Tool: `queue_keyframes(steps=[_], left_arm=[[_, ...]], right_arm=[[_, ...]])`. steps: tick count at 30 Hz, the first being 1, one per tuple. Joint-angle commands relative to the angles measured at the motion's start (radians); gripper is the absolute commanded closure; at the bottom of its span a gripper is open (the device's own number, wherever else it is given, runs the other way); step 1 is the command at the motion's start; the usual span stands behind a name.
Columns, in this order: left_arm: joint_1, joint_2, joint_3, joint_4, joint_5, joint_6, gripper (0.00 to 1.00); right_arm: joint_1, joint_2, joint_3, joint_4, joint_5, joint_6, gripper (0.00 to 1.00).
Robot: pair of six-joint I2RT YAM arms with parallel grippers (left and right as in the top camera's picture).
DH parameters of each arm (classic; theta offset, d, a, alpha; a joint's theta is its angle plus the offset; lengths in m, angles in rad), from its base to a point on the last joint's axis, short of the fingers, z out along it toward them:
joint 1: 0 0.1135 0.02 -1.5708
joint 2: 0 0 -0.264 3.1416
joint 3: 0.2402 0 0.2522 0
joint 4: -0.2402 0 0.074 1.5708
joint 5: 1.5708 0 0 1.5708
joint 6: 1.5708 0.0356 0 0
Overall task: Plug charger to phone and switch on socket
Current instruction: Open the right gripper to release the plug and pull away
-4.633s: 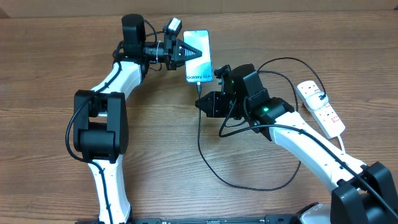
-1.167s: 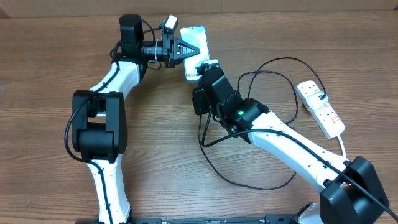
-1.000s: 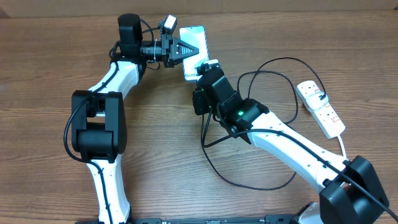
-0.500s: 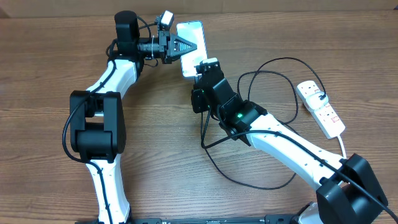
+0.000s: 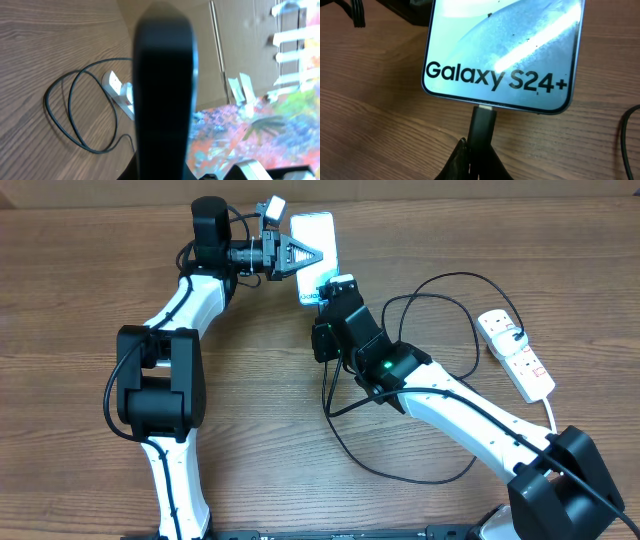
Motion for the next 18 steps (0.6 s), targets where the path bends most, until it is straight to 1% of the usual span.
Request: queue_keyframes(steps=[1, 4, 5, 7, 8, 9, 10, 11, 12, 13, 15, 16, 18], left_arm=[[-0.074, -0.022, -0.016, -0.01, 0.121, 0.117, 0.96], [-0.093, -0.022, -0.016, -0.01, 0.121, 0.135, 0.96], [-0.095, -0.022, -0.016, -0.01, 0.121, 0.135, 0.96], [-0.096, -0.022, -0.016, -0.01, 0.121, 0.136, 0.96], [-0.096, -0.022, -0.016, -0.01, 0.121, 0.138, 0.96], [-0.095, -0.022, -0.016, -0.009, 0.121, 0.14, 0.96], [-0.091, -0.022, -0.016, -0.01, 0.119, 0.147, 0.96], [-0.088, -0.022, -0.016, -0.01, 0.118, 0.154, 0.96], [-0.085, -0.022, -0.016, -0.01, 0.116, 0.163, 0.96], [-0.081, -0.022, -0.016, -0.01, 0.108, 0.177, 0.96], [-0.078, -0.021, -0.016, -0.01, 0.087, 0.229, 0.96], [-0.078, -0.019, -0.016, -0.01, 0.069, 0.253, 0.96], [-0.082, -0.012, -0.016, -0.011, 0.019, 0.277, 0.96]], right_arm=[[-0.012, -0.042, 0.069, 0.059, -0.032, -0.011, 0.93], [-0.035, -0.042, 0.069, 0.082, -0.034, -0.013, 0.93], [-0.038, -0.042, 0.069, 0.072, -0.038, -0.013, 0.91], [-0.039, -0.042, 0.069, 0.046, -0.061, -0.013, 0.79], [-0.039, -0.044, 0.069, 0.029, -0.085, -0.013, 0.66], [-0.039, -0.047, 0.069, 0.014, -0.11, -0.013, 0.6], [-0.039, -0.053, 0.069, 0.004, -0.13, -0.013, 0.55], [-0.039, -0.061, 0.069, -0.006, -0.145, -0.013, 0.52], [-0.039, -0.073, 0.069, -0.019, -0.163, -0.012, 0.45], [-0.039, -0.087, 0.069, -0.034, -0.176, -0.012, 0.4], [-0.039, -0.131, 0.069, -0.075, -0.184, -0.005, 0.32], [-0.043, -0.173, 0.069, -0.114, -0.182, -0.005, 0.28], [-0.062, -0.249, 0.069, -0.193, -0.172, -0.005, 0.17]])
